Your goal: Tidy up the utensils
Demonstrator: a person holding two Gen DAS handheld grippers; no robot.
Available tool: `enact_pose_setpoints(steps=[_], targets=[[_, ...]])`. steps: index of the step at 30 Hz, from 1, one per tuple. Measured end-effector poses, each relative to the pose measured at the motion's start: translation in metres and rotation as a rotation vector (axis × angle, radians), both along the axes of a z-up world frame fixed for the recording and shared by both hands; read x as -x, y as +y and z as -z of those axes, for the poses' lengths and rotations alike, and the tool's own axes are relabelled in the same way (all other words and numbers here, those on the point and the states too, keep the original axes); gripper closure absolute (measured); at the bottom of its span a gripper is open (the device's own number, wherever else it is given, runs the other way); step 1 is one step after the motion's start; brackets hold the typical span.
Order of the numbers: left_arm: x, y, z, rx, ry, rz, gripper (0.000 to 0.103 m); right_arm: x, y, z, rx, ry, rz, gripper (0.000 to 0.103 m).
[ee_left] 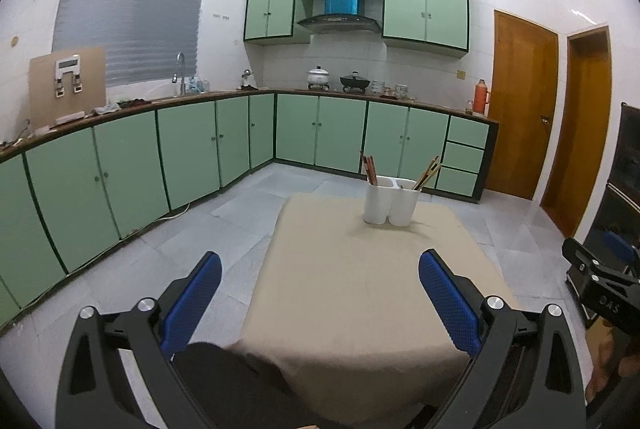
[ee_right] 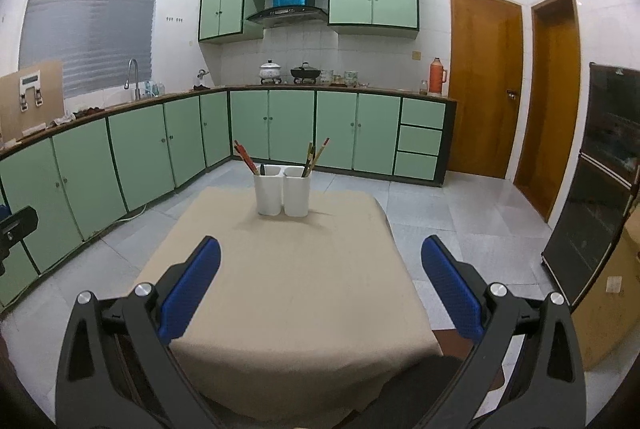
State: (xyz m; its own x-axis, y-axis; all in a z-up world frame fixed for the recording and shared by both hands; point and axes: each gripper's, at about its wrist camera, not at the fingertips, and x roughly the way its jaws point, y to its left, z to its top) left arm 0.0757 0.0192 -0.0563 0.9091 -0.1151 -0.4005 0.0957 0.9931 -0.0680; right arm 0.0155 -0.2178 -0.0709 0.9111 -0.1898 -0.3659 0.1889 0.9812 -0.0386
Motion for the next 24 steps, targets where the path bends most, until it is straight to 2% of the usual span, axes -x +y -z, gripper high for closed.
enact_pose_setpoints(steps=[6, 12, 24], targets=[[0.025, 0.001, -0.003, -0.039, -0.040, -0.045, 0.006, 0.025, 0.008, -0.009, 0.022, -0.040, -0.011, 0.006], [0.050, 0.010, -0.009, -0.014, -0.080, -0.077, 0.006, 0.040, 0.008, -0.014, 0.022, -0.072, -0.006, 0.006], [0.058, 0.010, -0.017, -0.030, -0.109, -0.104, 0.006, 0.044, 0.008, -0.010, 0.010, -0.075, -0.021, 0.006]])
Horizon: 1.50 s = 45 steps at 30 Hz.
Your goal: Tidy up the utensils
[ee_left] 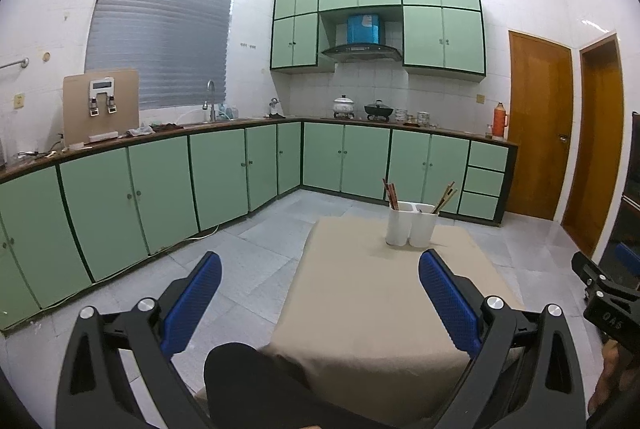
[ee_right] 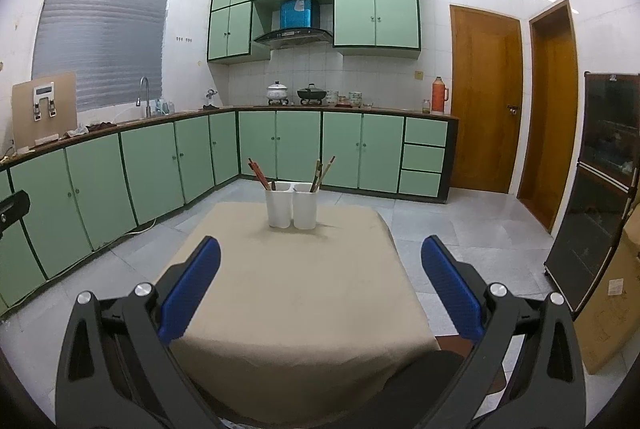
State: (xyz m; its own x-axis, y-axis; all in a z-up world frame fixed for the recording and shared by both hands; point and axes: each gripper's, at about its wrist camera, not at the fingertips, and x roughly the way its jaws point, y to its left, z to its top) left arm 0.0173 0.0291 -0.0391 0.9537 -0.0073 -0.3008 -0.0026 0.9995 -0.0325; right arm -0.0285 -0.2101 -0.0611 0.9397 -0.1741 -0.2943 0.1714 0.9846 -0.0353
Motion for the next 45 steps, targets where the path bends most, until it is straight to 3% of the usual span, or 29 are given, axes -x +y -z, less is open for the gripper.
enact_pose_setpoints(steps=[14, 45], targets=[[0.0009, -0.0007, 0.0018, -0.021, -0.026, -0.051, 0.006, -0.0004, -0.0022, -0.0019, -0.008, 0.018, 0.002, 0.006], [0.0040, 0.0040, 0.0018, -0.007, -0.029, -0.061, 0.006, -0.0008, -0.0063, -0.0037, -0.024, -0.014, 0.020, 0.006]])
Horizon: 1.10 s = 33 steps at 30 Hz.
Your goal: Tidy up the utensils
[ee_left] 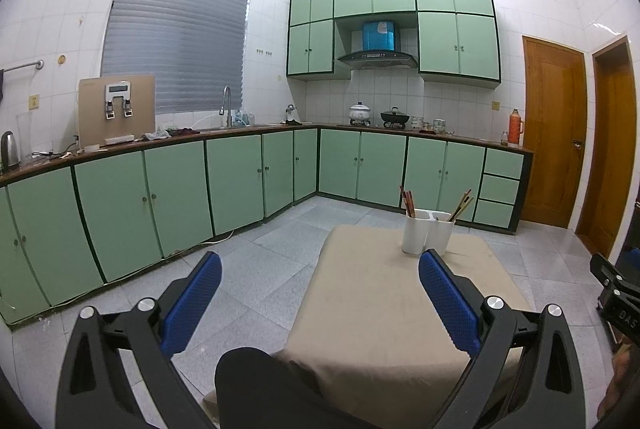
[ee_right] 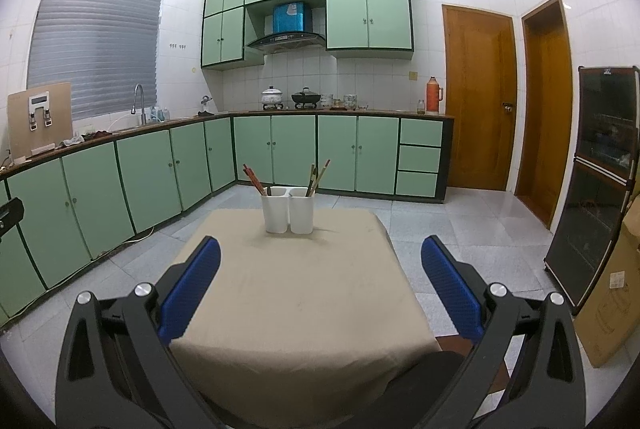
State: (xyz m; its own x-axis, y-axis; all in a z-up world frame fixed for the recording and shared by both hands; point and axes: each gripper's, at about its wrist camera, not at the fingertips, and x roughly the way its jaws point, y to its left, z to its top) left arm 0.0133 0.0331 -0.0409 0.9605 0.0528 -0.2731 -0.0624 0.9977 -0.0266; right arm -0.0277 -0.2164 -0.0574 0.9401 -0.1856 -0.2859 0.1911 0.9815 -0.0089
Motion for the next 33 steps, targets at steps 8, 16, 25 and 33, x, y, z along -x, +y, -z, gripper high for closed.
enact_pose_setpoints(steps=[8, 16, 25, 33], targets=[[-0.0016, 0.0007, 0.0001, 0.002, 0.002, 0.002, 0.006, -0.0009, 0.0001, 0.0023, -0.001, 0.000, 0.000, 0.006], [-0.0015, 0.0009, 0.0001, 0.003, 0.004, 0.003, 0.006, -0.0008, -0.0003, 0.0036, -0.003, 0.001, 0.000, 0.006], [-0.0015, 0.0009, -0.0001, 0.005, 0.004, 0.003, 0.006, -0.0004, -0.0009, 0.0040, -0.001, 0.002, 0.000, 0.006], [-0.0022, -0.0007, 0.0027, 0.006, 0.006, 0.005, 0.006, -0.0003, -0.0008, 0.0047, -0.004, 0.003, 0.000, 0.006]])
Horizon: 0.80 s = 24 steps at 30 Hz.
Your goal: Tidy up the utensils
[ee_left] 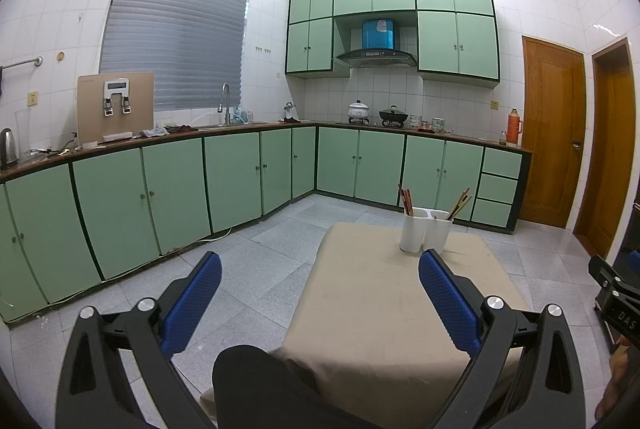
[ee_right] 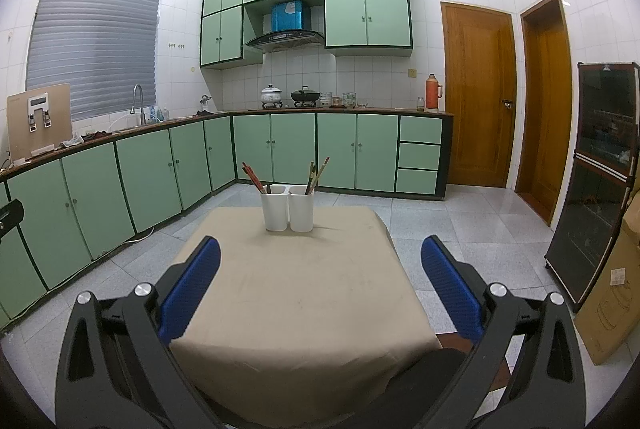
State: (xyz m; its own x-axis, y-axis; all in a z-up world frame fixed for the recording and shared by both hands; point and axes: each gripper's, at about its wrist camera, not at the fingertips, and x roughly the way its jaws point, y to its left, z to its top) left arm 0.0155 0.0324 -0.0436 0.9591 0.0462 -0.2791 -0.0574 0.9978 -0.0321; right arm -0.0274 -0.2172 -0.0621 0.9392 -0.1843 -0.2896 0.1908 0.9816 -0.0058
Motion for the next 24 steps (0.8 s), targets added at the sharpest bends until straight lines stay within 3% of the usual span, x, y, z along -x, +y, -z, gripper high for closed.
enact_pose_setpoints(steps=[24], targets=[[0.0000, -0.0014, 0.0009, 0.001, 0.002, 0.002, 0.006, 0.0013, 0.0013, 0.0012, -0.004, 0.002, 0.002, 0.006]])
